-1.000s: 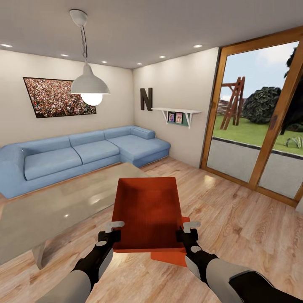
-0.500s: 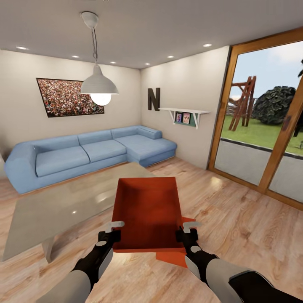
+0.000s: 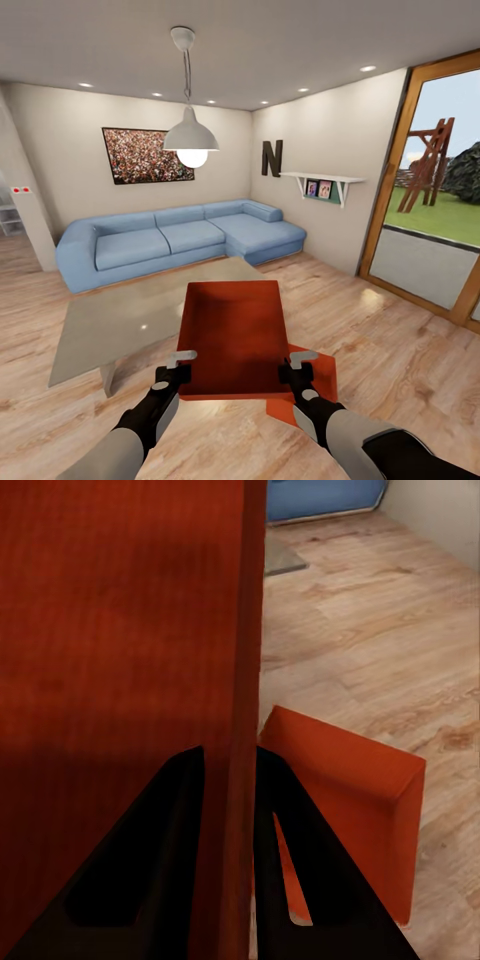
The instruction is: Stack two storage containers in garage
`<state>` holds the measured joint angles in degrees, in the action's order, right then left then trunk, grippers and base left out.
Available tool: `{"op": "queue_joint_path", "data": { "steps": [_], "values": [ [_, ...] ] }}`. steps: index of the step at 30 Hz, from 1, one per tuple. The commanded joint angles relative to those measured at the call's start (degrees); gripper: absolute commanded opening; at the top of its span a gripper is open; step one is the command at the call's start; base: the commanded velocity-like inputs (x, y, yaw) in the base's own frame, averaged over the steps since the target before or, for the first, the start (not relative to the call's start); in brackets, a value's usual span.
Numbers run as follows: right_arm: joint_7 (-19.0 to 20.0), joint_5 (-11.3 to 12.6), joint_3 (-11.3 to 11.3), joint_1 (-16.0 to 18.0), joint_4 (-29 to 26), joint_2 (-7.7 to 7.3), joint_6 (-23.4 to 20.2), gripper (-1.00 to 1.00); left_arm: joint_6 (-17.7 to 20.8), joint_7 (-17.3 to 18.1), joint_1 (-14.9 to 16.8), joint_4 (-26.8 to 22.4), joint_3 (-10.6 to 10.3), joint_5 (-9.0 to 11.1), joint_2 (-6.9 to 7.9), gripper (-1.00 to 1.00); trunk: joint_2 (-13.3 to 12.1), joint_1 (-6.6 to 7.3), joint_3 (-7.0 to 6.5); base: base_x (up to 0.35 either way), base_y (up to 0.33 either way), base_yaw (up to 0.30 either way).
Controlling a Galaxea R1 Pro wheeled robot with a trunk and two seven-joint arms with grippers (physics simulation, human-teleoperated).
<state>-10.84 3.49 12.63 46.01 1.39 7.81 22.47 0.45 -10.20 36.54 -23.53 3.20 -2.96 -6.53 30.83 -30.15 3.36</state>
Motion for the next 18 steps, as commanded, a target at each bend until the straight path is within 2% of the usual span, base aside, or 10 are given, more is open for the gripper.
{"op": "queue_joint_path", "data": {
  "steps": [1,18],
  "values": [
    [-0.4,0.8,-1.9,0.1,-0.1,0.01,0.6,-1.00,0.1,-1.6,0.0,0.1,0.8,-0.3,0.27,-1.00,0.1,-0.02,0.08,0.000,0.000,0.272],
    [-0.4,0.8,-1.8,0.1,-0.1,0.01,0.6,-1.00,0.1,-1.6,0.0,0.2,0.8,-0.3,0.23,-1.00,0.1,-0.02,-0.42,0.000,0.000,0.272]
  ]
}}
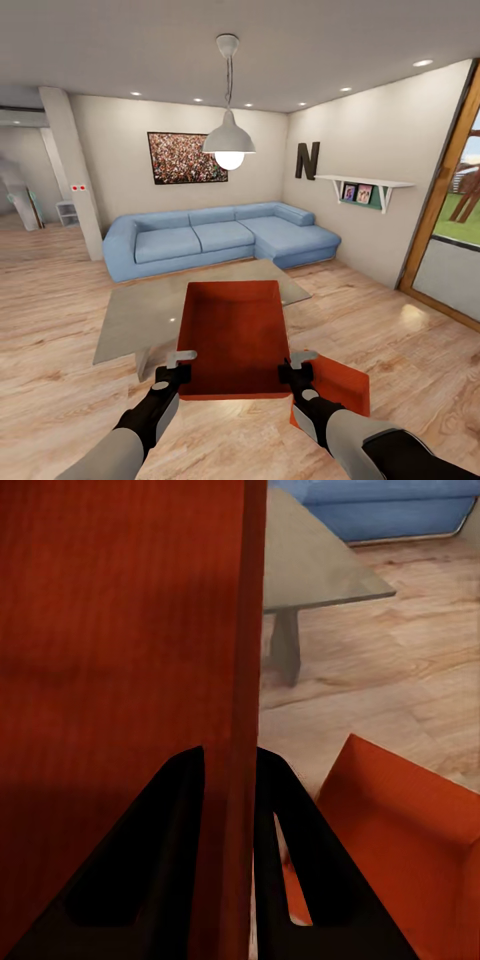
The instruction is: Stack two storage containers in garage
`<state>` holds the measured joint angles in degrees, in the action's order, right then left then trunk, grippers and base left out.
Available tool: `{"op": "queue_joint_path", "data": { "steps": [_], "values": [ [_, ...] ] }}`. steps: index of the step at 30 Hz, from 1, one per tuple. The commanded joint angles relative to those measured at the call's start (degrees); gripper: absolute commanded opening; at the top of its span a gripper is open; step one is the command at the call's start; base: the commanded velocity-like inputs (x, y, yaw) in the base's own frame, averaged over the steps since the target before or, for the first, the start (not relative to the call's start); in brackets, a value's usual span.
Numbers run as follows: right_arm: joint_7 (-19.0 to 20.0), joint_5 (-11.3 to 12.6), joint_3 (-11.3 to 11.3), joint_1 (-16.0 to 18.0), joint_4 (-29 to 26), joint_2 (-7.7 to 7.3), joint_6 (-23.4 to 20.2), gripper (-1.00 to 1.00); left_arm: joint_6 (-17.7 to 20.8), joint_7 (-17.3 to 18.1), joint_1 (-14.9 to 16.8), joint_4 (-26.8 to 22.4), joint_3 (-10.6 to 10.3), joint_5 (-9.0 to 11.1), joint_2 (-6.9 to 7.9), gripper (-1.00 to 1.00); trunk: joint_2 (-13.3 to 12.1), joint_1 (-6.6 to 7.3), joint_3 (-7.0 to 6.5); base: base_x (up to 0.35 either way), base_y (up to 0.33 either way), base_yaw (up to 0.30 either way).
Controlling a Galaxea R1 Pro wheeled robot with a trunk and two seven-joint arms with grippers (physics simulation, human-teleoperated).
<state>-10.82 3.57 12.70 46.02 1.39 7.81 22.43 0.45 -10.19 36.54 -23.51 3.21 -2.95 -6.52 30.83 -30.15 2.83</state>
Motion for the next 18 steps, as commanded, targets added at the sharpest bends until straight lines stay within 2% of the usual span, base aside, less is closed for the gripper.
{"op": "queue_joint_path", "data": {
  "steps": [1,18],
  "values": [
    [-0.4,0.7,-1.9,0.1,-0.1,0.01,0.6,-1.00,0.1,-1.6,0.0,0.1,0.7,-0.3,0.21,-1.00,0.1,-0.02,0.08,0.000,0.000,0.272],
    [-0.4,0.7,-1.9,0.1,-0.1,0.01,0.6,-1.00,0.1,-1.6,0.0,0.1,0.7,-0.3,0.23,-1.00,0.1,-0.02,-0.42,0.000,0.000,0.272]
  ]
}}
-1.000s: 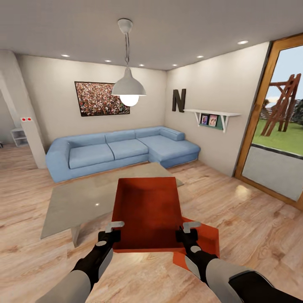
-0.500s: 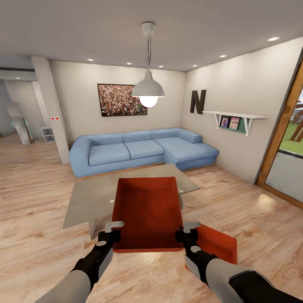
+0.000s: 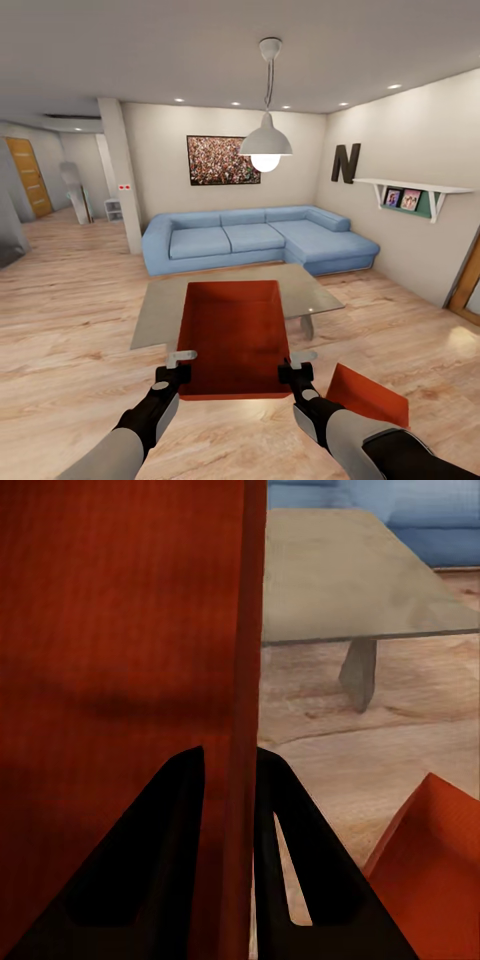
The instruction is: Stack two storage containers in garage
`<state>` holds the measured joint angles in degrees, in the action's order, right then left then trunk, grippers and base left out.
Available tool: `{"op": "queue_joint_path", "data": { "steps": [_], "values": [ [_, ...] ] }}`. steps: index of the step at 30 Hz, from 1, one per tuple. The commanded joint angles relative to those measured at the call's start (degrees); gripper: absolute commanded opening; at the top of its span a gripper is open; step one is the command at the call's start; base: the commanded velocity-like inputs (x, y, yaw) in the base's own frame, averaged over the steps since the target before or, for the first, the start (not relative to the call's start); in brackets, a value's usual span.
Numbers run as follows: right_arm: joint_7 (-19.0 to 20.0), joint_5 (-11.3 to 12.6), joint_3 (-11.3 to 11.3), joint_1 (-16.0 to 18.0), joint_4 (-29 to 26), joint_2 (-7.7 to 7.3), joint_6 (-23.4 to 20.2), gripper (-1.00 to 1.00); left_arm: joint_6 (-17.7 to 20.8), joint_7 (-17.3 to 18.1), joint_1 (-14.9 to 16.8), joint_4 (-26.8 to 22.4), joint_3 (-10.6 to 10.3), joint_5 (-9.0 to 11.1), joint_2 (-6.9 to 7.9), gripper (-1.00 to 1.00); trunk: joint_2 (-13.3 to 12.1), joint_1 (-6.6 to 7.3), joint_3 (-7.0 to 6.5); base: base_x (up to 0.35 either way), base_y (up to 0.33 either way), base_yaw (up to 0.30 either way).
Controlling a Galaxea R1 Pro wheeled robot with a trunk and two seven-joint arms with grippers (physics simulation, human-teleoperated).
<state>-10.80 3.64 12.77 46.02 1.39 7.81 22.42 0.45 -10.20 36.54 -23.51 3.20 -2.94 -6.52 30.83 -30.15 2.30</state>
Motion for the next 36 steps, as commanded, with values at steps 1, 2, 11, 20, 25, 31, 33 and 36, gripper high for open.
{"op": "queue_joint_path", "data": {
  "steps": [1,2,11,20,25,31,33,36],
  "values": [
    [-0.4,0.7,-2.0,0.1,-0.1,0.02,0.6,-1.00,0.1,-1.6,0.0,0.2,0.8,-0.3,0.22,-1.00,0.1,-0.03,0.08,0.000,0.000,0.272],
    [-0.4,0.7,-2.0,0.1,-0.1,0.02,0.6,-1.00,0.1,-1.6,0.0,0.2,0.8,-0.3,0.23,-1.00,0.1,-0.03,0.05,0.000,0.000,0.272],
    [-0.4,0.7,-2.0,0.1,-0.1,0.02,0.6,-1.00,0.1,-1.6,0.0,0.1,0.8,-0.3,0.21,-1.00,0.1,-0.03,-0.21,0.000,0.000,0.272],
    [-0.4,0.9,-2.0,0.1,0.0,0.02,0.6,-1.00,0.1,-1.6,0.0,0.2,0.8,-0.2,0.28,-1.00,0.1,-0.03,-0.47,0.000,0.000,0.272],
    [-0.4,0.9,-2.0,0.1,0.0,0.02,0.6,-1.00,0.1,-1.5,0.0,0.1,0.8,-0.2,0.28,-1.00,0.1,-0.03,-0.61,0.000,0.000,0.272],
    [-0.4,0.8,-2.0,0.1,0.0,0.02,0.6,-1.00,0.1,-1.2,0.0,0.2,0.8,-0.2,0.26,-1.00,0.1,-0.03,-0.78,0.000,0.000,0.272],
    [-0.3,0.8,-2.0,0.1,0.0,0.00,0.6,-1.00,0.1,-1.1,0.0,0.2,0.8,-0.2,0.27,-1.00,0.1,-0.03,-0.84,0.000,0.000,0.272],
    [-0.2,0.8,-2.0,0.1,0.0,-0.01,0.6,-1.00,0.1,-1.1,0.0,0.8,0.8,-0.1,0.32,-1.00,0.1,-0.03,-0.93,0.000,0.000,0.272]
  ]
}}
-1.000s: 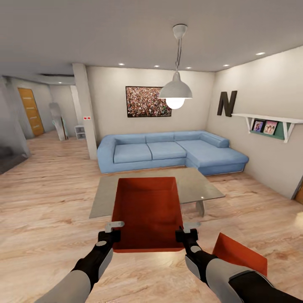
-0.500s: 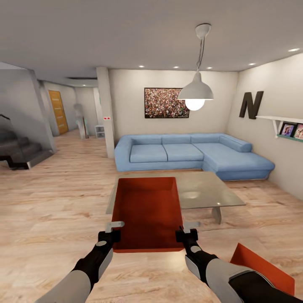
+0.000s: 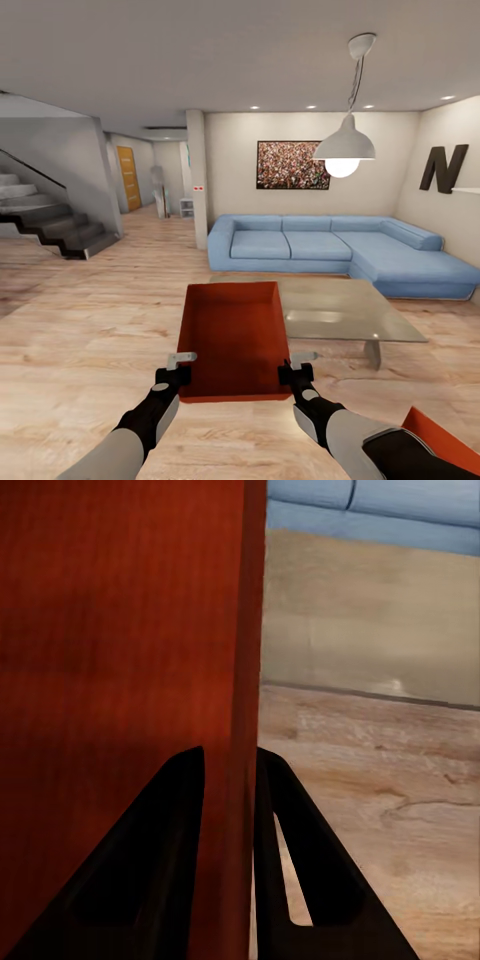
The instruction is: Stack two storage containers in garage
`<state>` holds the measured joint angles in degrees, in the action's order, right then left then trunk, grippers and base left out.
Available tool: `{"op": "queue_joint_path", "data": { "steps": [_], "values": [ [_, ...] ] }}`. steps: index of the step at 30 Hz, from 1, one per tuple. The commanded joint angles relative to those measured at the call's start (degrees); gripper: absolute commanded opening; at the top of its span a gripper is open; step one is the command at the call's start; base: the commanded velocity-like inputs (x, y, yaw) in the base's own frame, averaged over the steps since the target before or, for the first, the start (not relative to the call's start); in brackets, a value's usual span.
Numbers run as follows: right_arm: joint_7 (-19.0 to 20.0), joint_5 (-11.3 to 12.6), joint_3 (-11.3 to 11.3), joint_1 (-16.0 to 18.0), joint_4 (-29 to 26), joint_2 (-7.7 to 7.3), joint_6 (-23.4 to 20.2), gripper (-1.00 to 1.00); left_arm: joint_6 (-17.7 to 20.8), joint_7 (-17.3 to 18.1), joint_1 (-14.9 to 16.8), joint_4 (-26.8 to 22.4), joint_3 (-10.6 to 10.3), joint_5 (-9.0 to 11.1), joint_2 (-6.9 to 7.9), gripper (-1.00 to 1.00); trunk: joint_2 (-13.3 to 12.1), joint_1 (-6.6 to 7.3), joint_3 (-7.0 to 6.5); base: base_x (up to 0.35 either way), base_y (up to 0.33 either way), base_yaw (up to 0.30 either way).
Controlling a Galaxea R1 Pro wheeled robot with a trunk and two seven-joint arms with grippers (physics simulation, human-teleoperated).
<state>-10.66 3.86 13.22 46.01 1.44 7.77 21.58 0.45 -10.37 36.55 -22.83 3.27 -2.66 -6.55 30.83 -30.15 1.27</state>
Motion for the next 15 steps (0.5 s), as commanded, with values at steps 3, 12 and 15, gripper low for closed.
{"op": "queue_joint_path", "data": {
  "steps": [3,12,15],
  "values": [
    [-0.3,0.6,-2.5,0.1,0.0,0.00,1.4,-1.00,0.0,-0.9,0.0,1.9,0.8,-0.3,0.39,-1.00,0.1,-0.03,0.03,0.000,0.000,0.272],
    [-0.3,0.6,-2.4,0.1,-0.1,-0.04,1.4,-1.00,-1.9,-1.0,0.0,2.5,0.9,-0.4,0.49,-1.00,0.1,-0.03,-0.23,0.000,0.000,0.272],
    [-0.3,0.6,-2.4,0.1,-0.1,-0.03,1.4,-1.00,-2.0,-1.0,0.0,2.5,0.9,-0.4,0.49,-1.00,0.1,-0.03,-0.31,0.000,0.000,0.272]
  ]
}}
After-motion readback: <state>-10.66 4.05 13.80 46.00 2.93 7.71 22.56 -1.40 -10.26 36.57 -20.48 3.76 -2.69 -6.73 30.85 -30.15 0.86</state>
